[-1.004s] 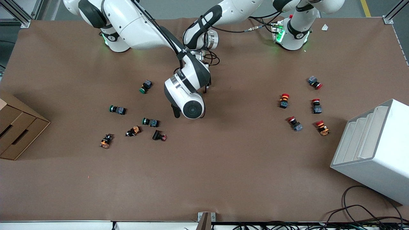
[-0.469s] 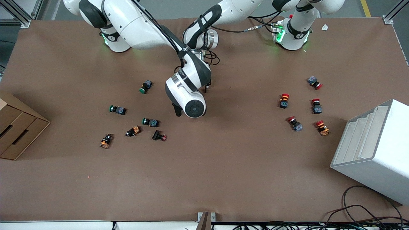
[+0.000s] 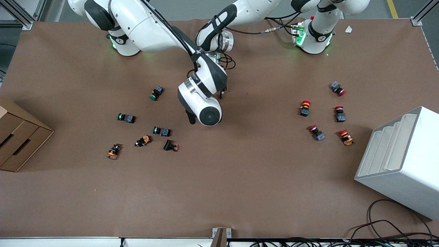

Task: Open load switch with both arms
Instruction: 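Press the white handle fully down onto the contacts with the right gripper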

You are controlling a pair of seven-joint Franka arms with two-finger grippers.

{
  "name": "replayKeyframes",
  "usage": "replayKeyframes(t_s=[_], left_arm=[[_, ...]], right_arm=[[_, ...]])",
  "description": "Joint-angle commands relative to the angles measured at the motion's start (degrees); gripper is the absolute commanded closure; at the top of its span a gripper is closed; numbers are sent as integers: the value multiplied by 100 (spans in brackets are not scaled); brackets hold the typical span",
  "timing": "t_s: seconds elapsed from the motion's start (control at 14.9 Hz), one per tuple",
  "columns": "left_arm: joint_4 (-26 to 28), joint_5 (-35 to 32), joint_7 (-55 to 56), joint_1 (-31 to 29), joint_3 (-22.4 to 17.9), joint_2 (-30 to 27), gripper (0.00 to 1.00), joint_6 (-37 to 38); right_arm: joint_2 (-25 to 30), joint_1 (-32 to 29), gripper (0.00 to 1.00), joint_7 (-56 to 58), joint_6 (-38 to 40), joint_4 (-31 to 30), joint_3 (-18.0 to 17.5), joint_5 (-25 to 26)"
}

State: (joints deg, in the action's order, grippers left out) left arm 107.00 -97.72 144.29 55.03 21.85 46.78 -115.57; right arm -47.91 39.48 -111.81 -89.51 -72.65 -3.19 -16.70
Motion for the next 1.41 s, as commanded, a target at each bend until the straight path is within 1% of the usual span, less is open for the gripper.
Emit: replayKeyframes(t_s=[0.0, 0.6, 1.34], left_arm=[[-12, 52, 196, 148, 47, 437, 1, -203], [-21, 43, 196, 192, 47, 464, 1, -115], [-12, 52, 196, 271, 47, 490, 1, 34]], right_arm=[[115, -54, 0, 63, 65, -127, -103, -88], [45, -28, 0, 265, -40, -285, -94, -44], [1, 16, 0, 265, -75, -302, -94, -26]])
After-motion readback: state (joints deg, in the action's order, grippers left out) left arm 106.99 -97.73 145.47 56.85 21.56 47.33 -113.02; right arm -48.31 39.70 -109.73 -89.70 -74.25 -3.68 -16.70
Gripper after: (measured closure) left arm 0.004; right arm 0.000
